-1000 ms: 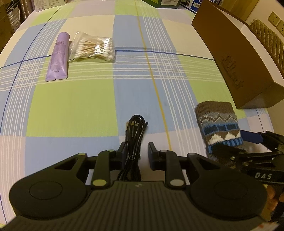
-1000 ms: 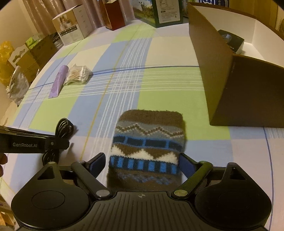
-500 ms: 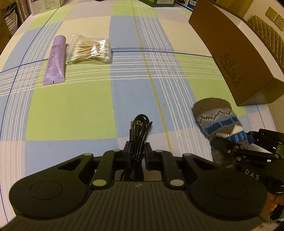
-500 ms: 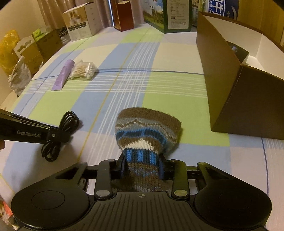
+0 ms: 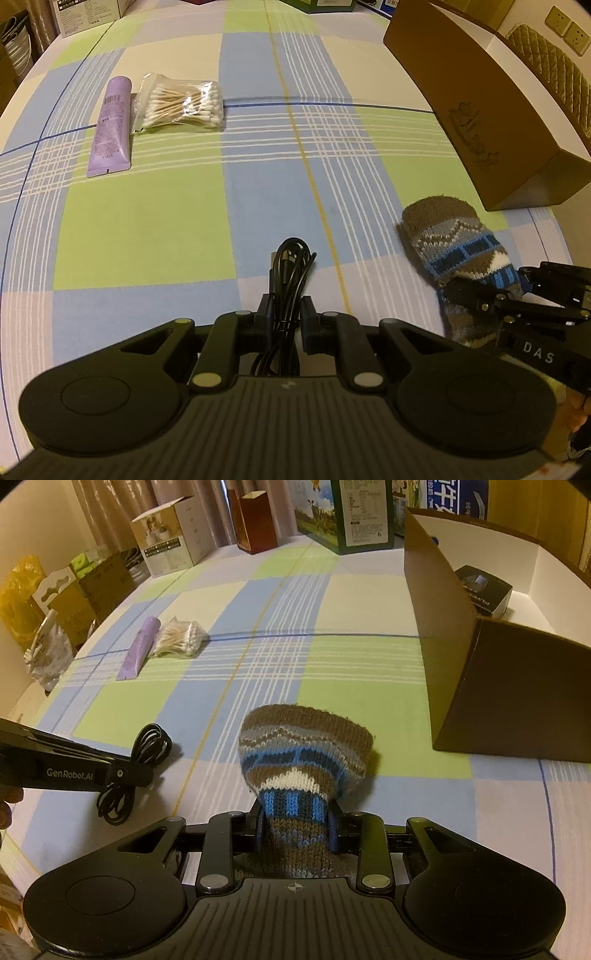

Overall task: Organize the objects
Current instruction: 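Lift the black cable and striped sock off the table with both tools, then carry the cable and sock over the brown box with both tools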

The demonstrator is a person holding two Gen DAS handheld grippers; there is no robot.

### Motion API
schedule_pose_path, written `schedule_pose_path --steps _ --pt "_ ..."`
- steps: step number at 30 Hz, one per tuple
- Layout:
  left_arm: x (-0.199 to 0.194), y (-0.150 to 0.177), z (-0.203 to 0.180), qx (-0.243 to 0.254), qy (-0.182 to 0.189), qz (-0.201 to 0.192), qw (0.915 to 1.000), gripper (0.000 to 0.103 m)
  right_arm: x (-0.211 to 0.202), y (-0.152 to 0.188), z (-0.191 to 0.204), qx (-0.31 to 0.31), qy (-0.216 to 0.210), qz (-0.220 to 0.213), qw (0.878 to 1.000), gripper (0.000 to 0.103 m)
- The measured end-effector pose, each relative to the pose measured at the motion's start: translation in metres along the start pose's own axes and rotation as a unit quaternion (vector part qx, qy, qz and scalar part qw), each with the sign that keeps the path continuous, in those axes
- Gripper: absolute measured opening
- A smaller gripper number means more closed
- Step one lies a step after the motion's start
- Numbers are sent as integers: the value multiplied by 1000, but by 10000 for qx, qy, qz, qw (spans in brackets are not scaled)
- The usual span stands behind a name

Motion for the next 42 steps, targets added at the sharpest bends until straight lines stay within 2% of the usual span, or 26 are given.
schedule_pose_path --steps 12,24,32,42 --pt "-24 -10 -11 99 78 -318 9994 11 -35 -15 2 -27 -227 -430 9988 27" --pt "-79 -46 -55 434 476 -1036 9925 11 -95 -49 -17 -3 -275 -1186 9926 28" --pt "-101 -82 -107 793 711 -1393 9845 11 -130 -71 -69 136 59 -1550 9878 28" --pt "-97 -137 -187 1130 991 -1616 9753 11 -150 -107 -159 212 659 -1766 9819 28"
Point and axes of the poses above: each gripper's, at about its wrist camera, not at the fingertips, and x roughly the way its jaws point, z to its left, y to its underside, the point moved 6 cm from there along x, roughly the way its jaws point, and after that the axes turned 6 degrees about z, right-handed, at the moved point
